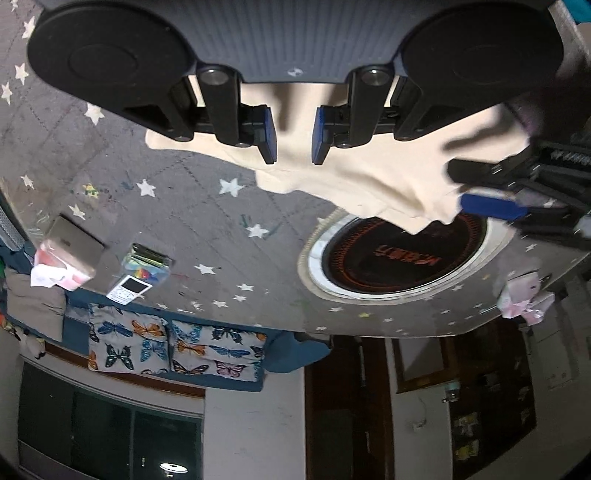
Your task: Fold clothes
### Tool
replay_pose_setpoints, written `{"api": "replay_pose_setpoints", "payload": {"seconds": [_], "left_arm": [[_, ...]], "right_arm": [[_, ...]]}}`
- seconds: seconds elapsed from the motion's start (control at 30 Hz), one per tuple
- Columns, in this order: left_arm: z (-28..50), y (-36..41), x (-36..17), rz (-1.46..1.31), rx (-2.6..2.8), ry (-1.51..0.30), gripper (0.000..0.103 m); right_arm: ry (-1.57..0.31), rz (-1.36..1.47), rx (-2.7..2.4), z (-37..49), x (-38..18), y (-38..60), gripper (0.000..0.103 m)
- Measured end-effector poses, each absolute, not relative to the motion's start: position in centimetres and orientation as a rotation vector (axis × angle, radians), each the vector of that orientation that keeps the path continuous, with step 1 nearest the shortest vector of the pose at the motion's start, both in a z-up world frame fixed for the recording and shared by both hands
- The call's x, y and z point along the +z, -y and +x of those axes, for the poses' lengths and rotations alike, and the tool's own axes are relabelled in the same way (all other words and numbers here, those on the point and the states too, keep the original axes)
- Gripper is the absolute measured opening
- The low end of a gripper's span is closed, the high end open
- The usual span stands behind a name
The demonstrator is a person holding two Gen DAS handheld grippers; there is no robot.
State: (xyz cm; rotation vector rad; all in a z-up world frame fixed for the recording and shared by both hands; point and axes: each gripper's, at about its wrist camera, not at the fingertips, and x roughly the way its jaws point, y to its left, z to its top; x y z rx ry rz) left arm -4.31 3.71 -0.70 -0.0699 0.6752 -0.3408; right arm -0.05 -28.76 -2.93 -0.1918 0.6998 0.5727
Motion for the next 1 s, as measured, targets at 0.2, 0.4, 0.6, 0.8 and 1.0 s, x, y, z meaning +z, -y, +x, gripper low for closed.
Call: {"api": "replay_pose_setpoints", "payload": {"seconds": [0.2,0.4,0.6,0.8,1.0], "left_arm": [[-0.8,-2.6,-1.2,-0.109,-0.350,-0.694,0.033],[1.8,-2.3,-3.1,-0.100,-0.300,-0.742,0.027],[1.1,-2.8,-2.5,-0.118,-0.297,-0.714,0.031],[-0.5,-5.0,-1.0,-0.148,-0.252,-0.694,0.039],[-2.2,-8.5,-0.3,-0.190,-0.152,-0.694,0.048]], "right_arm": [[-0.726,-0.162,0.553,0.4,-4.0,28.9,0.020],[-0.740,-0.151,0.550,0.4,-4.8,29.0,0.020],[-0.723,-0.170,0.565,-0.2,-4.2,28.9,0.020],[-0.681,-0.227,0.649,-2.3,-2.2,27.4,0.025],[-0.656,-0.303,0.778,-5.0,-1.4,24.3,0.031]]}}
